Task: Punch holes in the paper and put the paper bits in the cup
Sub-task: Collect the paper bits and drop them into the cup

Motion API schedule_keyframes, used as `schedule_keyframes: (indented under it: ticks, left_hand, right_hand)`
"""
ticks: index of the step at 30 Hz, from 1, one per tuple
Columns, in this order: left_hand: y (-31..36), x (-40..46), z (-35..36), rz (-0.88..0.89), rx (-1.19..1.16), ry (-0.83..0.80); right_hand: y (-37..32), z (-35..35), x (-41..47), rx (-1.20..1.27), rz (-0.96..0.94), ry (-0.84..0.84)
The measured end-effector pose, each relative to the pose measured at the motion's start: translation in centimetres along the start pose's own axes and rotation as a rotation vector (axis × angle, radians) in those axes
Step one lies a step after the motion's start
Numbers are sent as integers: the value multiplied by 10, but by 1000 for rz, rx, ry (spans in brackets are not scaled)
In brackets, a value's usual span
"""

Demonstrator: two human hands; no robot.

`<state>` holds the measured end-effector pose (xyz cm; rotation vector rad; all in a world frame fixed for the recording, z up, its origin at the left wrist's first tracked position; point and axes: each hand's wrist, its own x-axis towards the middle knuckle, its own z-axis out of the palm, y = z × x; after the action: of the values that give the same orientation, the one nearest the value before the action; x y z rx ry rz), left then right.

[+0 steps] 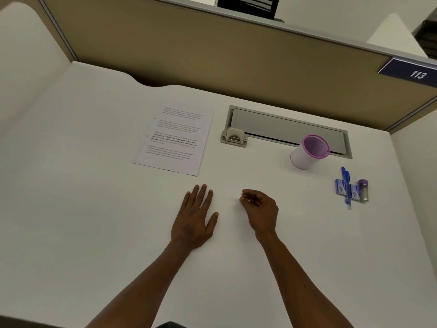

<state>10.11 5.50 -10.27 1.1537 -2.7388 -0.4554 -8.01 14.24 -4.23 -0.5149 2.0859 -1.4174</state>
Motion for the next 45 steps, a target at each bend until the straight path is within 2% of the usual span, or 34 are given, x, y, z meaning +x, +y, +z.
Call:
schedule_keyframes:
  ticks: [5, 12, 17, 21, 24, 27, 29, 32, 35, 40, 42, 43, 45]
  left_hand:
    - [0, 0, -1, -3, 1, -7]
    - [1, 0, -1, 0, -6, -5]
    - [1, -1, -3, 6, -19, 1]
    - [1, -1, -4, 5, -33, 4]
    - [0, -2, -3, 7, -29, 3]
    - [0, -2, -2, 11, -35, 22]
    - [0, -2, -1, 14, -41, 34]
    - [-1, -1, 0, 18, -39, 39]
    - [-2, -1, 1, 20, -24, 33]
    - [-2, -2, 2, 20, -19, 27]
    - [-2, -2, 2, 22, -21, 30]
    - [-2, -1, 2, 22, -27, 35]
    - [-2, 0, 1, 22, -38, 38]
  right_hand:
    - [-2, -7, 2, 138, 64, -45]
    - [-5, -11, -2, -129, -104, -52]
    - [-6, -9, -1, -109, -112, -16]
    - [-4, -13, 0, 2, -63, -49]
    - [-3, -16, -1, -24, -63, -45]
    - [-1, -20, -3, -170, -185, 64]
    - [9, -24, 1, -408, -309, 79]
    - [25, -19, 7, -790, -252, -127]
    - [37, 2, -7, -955, -300, -180]
    - [49, 12, -48, -899, -454, -313]
    - [47, 1, -52, -789, -458, -344]
    - [45, -7, -49, -731, -437, -300]
    - [42, -25, -31, -693, -367, -103]
